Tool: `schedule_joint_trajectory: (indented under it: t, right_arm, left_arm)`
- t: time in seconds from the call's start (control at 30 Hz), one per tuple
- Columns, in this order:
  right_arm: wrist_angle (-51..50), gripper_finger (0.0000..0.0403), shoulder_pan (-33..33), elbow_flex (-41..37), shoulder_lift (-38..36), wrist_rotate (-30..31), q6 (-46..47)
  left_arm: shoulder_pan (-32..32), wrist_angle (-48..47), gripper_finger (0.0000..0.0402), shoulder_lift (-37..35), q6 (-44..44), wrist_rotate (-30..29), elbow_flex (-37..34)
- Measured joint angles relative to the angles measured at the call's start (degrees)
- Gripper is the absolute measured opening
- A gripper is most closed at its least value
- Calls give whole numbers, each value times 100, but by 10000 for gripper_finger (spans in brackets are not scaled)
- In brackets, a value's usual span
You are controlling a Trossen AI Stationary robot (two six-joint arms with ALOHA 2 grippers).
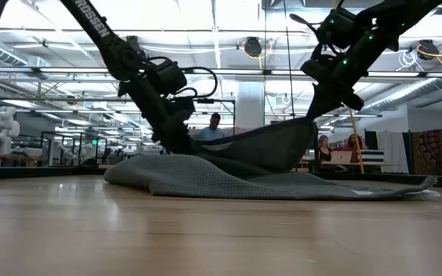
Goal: Roll towel
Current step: Fold the gray towel on the center of table
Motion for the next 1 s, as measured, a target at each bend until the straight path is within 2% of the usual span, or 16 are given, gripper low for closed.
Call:
schedule_joint_trajectory:
  t: [0.07, 0.17, 0.23, 0.4, 0.7, 0.83, 0.9, 1.0]
  right_arm:
    - [0, 0, 0, 0, 0, 0, 15]
    - [0, 0, 0, 0, 0, -8, 24]
    - [-2, 0, -9, 0, -11, -121, 149]
    - [-432, 0, -99, 328, -168, -247, 595]
    - [-903, 0, -463, 880, -201, -256, 271]
    - [-974, 0, -631, 885, -199, -269, 239]
    - [-999, 0, -689, 885, -199, -273, 146]
    - [-1010, 0, -765, 885, -199, -292, 124]
  left_arm:
    - [-70, 208, 119, 0, 1, -19, 4]
    - [-134, 572, 31, -8, -34, -31, 16]
    - [-154, 559, 12, -88, -245, 7, 85]
    - [-104, 366, 4, -738, -329, 15, 252]
    - [242, -69, 2, -1785, -738, 243, 271]
    - [270, -840, 12, -1593, -251, 90, 115]
    - [240, -744, 33, -1367, 48, 134, -146]
    - [201, -66, 78, -1059, 478, 415, -558]
